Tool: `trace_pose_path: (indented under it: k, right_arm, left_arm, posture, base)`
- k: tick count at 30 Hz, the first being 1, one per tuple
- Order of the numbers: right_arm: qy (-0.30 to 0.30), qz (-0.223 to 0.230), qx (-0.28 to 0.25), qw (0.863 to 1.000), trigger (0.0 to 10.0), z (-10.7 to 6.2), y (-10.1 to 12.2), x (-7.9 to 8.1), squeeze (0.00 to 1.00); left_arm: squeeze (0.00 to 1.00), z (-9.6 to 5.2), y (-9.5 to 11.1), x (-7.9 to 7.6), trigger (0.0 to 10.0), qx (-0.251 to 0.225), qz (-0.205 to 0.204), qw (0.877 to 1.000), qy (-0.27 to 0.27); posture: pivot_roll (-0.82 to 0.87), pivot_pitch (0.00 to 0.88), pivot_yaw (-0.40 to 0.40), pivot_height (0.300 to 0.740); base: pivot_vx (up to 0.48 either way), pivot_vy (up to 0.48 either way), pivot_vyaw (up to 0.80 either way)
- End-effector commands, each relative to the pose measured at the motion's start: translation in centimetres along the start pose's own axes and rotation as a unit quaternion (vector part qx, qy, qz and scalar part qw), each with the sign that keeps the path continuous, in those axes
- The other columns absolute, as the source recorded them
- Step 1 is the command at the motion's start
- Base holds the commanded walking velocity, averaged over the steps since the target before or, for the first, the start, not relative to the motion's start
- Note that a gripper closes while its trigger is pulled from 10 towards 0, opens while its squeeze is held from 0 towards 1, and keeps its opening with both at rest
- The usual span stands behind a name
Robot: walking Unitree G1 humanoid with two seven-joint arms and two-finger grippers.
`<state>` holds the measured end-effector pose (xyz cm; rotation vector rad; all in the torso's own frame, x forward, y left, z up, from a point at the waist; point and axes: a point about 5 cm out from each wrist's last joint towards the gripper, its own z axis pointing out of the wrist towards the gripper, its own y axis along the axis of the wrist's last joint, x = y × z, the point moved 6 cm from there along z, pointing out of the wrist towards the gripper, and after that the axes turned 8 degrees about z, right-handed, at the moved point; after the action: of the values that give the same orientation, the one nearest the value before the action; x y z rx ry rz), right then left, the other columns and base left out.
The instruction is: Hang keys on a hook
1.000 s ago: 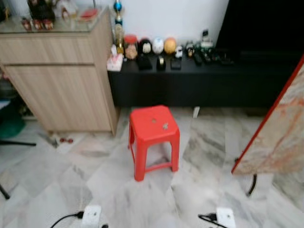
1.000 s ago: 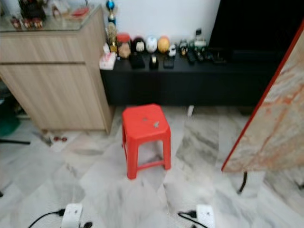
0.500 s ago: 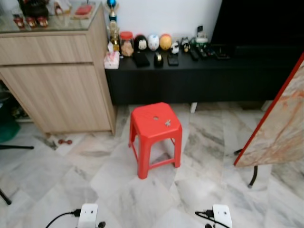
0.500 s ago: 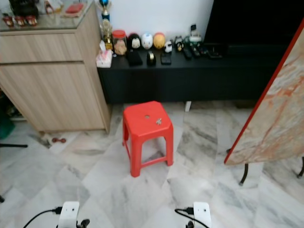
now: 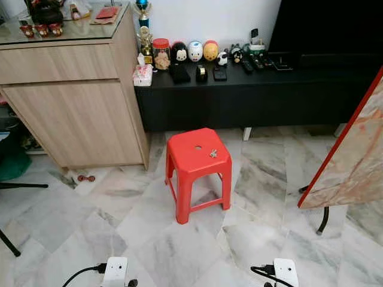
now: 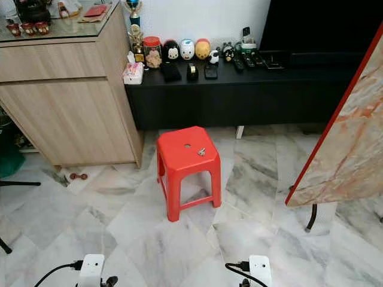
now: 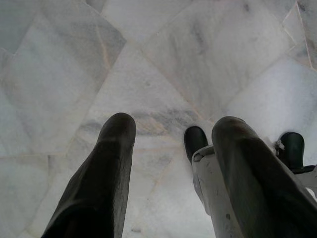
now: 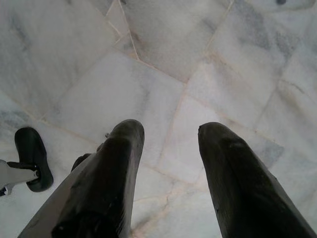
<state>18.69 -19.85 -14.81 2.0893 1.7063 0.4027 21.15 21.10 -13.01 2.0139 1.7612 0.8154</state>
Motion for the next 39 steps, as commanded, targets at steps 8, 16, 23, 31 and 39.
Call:
trace_pose_path:
  k: [8, 16, 23, 31, 39]
  right_arm:
    - [-0.001, 0.003, -0.008, 1.000, 10.0, 0.0, 0.2, 0.0, 0.00]
    - [0.000, -0.004, -0.010, 1.000, 10.0, 0.0, 0.4, 0.3, 0.00]
    - [-0.003, -0.005, -0.013, 1.000, 10.0, 0.0, 0.6, 0.0, 0.00]
    - [-0.002, 0.002, -0.017, 1.000, 10.0, 0.0, 0.8, 0.2, 0.00]
    - [0.007, 0.008, -0.032, 0.999, 10.0, 0.0, 1.6, 0.8, 0.00]
  left_arm:
    - [0.00, -0.1, -0.6, 0.1, 10.0, 0.012, -0.001, 1.000, -0.002]
    - [0.00, -0.1, -0.6, 0.0, 10.0, 0.012, 0.008, 1.000, -0.010]
    - [0.00, 0.0, -0.5, -0.2, 10.0, 0.012, 0.008, 1.000, -0.010]
    - [0.00, -0.1, -0.6, -0.2, 10.0, 0.013, 0.008, 1.000, -0.010]
    - [0.00, -0.1, -0.6, -0.1, 10.0, 0.012, 0.009, 1.000, -0.009]
  posture:
    - [0.00, 0.000, -0.016, 0.740]
    - [-0.01, 0.000, -0.007, 0.740]
    - [-0.01, 0.000, -0.012, 0.740]
    - [-0.01, 0.000, -0.007, 0.740]
    - [-0.01, 0.000, -0.007, 0.740]
  base:
    - [0.000, 0.000, 0.45]
    - [0.233, 0.000, 0.00]
    - [0.043, 0.000, 0.00]
    - [0.076, 0.000, 0.00]
    - [0.078, 0.000, 0.00]
